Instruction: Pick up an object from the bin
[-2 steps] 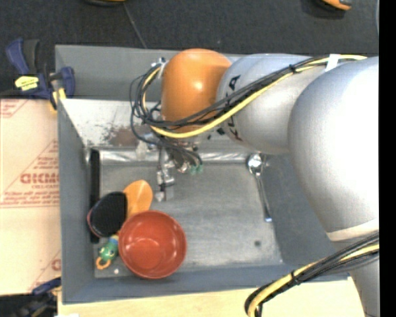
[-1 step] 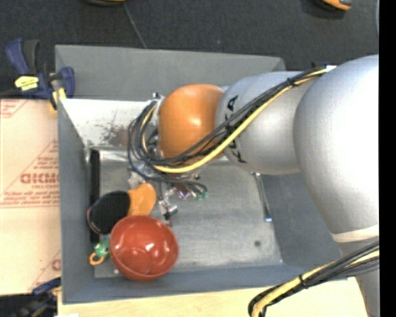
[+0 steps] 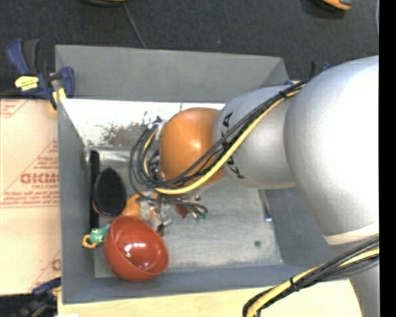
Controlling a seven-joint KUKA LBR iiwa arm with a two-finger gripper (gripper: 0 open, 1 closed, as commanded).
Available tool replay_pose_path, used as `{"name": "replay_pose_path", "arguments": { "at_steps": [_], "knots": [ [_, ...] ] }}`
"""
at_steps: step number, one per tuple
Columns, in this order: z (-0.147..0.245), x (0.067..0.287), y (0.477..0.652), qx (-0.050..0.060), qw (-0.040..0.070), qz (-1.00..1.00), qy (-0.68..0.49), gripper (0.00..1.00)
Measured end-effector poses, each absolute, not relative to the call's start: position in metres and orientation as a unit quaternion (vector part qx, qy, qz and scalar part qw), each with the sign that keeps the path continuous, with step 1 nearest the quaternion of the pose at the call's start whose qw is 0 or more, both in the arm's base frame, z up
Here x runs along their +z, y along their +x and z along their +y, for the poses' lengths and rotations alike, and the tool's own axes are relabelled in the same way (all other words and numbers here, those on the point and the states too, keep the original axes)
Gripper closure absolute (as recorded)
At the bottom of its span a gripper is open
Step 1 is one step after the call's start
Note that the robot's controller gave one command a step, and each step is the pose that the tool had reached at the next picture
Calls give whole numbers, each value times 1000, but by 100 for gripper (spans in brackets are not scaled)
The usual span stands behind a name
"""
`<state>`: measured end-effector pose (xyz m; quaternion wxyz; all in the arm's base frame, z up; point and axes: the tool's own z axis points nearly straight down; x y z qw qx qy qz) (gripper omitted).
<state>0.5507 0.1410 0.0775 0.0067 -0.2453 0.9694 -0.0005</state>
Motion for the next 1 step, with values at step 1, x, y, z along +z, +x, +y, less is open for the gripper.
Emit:
{"name": "replay_pose_path", "arguments": {
  "at_steps": [1],
  "knots": [
    [142,78,551,0,7,970,-245,0]
  ]
}}
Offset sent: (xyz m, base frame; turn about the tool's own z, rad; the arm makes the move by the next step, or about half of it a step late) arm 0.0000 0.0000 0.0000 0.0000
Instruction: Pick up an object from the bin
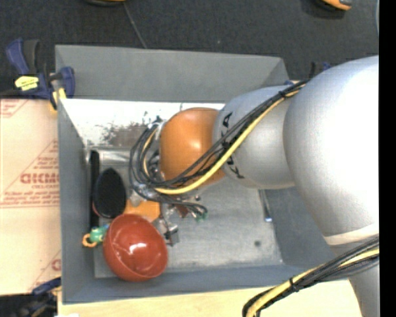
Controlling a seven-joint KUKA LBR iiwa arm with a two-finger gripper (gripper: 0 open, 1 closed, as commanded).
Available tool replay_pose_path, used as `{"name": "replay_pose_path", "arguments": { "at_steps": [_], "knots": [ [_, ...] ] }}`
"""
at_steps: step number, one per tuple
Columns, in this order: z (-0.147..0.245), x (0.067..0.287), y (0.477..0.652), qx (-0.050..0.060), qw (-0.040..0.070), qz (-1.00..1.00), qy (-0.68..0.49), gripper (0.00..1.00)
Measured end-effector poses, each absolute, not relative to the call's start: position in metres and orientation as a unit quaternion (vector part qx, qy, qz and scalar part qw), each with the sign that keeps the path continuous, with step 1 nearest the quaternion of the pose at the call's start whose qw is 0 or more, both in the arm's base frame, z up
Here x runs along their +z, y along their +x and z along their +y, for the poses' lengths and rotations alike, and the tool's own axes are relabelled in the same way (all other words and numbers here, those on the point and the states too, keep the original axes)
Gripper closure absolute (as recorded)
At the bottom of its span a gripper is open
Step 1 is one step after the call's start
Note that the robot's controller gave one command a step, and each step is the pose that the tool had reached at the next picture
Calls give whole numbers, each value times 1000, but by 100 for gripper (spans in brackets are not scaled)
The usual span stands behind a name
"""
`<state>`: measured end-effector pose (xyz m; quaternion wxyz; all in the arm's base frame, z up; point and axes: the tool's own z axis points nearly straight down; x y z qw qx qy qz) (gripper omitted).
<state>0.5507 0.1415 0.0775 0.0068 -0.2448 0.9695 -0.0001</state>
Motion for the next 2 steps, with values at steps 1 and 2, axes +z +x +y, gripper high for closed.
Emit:
{"name": "replay_pose_path", "arguments": {
  "at_steps": [1,2],
  "knots": [
    [142,78,551,0,7,970,-245,0],
    [142,78,551,0,7,970,-244,0]
  ]
}}
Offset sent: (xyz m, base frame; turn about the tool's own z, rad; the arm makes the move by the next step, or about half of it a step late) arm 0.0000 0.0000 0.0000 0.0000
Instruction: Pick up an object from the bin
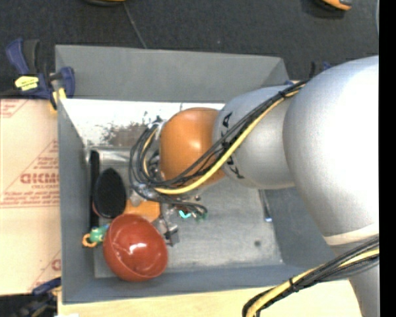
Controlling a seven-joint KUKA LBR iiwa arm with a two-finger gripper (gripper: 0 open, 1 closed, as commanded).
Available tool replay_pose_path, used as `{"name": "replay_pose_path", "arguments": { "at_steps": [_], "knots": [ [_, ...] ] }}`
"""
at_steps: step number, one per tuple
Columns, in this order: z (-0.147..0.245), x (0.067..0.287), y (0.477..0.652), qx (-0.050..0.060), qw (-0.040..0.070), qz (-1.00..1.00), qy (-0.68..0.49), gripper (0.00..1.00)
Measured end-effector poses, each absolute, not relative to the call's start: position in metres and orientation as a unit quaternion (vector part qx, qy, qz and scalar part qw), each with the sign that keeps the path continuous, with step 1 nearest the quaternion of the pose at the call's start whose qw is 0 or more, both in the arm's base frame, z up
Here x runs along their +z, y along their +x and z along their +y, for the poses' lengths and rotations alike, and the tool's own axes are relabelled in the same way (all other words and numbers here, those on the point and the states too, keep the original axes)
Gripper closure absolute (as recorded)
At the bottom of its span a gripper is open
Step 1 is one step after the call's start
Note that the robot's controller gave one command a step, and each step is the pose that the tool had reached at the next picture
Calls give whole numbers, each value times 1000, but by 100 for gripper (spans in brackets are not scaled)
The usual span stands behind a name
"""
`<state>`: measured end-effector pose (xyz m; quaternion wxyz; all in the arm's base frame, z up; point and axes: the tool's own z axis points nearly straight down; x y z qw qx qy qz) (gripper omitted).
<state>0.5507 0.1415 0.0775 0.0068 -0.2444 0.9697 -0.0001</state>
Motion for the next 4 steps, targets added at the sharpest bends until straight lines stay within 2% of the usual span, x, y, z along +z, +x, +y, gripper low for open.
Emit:
{"name": "replay_pose_path", "arguments": {
  "at_steps": [1,2,3,4],
  "knots": [
    [146,75,539,-1,7,963,-269,0],
    [148,71,564,-1,8,975,-220,0],
    [150,71,572,0,9,977,-211,0],
    [146,71,577,1,12,985,-175,100]
  ]
}}
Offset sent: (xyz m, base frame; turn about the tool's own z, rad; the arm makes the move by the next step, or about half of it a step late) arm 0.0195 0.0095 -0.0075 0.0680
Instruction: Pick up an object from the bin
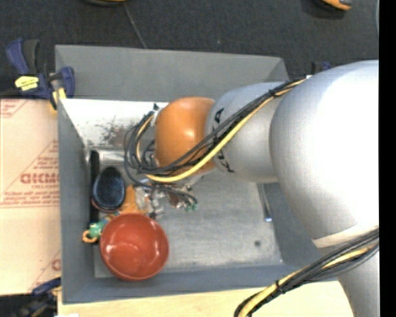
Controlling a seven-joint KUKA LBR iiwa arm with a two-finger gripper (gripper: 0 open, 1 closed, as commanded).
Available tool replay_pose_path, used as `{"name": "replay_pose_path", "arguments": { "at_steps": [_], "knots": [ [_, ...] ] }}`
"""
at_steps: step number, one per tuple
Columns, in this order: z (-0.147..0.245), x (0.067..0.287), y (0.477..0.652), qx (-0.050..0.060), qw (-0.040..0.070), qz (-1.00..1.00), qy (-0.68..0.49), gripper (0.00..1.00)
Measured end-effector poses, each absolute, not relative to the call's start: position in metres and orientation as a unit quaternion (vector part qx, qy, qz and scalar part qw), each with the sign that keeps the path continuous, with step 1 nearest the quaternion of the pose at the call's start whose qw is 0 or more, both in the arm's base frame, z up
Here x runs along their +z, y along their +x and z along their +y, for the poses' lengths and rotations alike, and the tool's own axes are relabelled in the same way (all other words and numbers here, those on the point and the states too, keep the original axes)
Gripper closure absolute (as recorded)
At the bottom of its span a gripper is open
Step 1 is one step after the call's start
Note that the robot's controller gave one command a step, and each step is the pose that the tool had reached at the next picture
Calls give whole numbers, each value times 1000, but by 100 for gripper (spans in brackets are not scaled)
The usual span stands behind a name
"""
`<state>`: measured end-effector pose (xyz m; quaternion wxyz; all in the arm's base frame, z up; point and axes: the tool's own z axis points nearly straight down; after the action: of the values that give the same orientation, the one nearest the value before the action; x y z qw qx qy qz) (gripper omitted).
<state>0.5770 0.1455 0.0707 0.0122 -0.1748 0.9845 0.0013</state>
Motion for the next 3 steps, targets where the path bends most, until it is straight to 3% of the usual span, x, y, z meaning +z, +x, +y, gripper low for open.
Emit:
{"name": "replay_pose_path", "arguments": {
  "at_steps": [2,3],
  "knots": [
    [146,71,579,1,14,984,-179,100],
    [145,71,604,3,14,990,-139,100]
  ]
}}
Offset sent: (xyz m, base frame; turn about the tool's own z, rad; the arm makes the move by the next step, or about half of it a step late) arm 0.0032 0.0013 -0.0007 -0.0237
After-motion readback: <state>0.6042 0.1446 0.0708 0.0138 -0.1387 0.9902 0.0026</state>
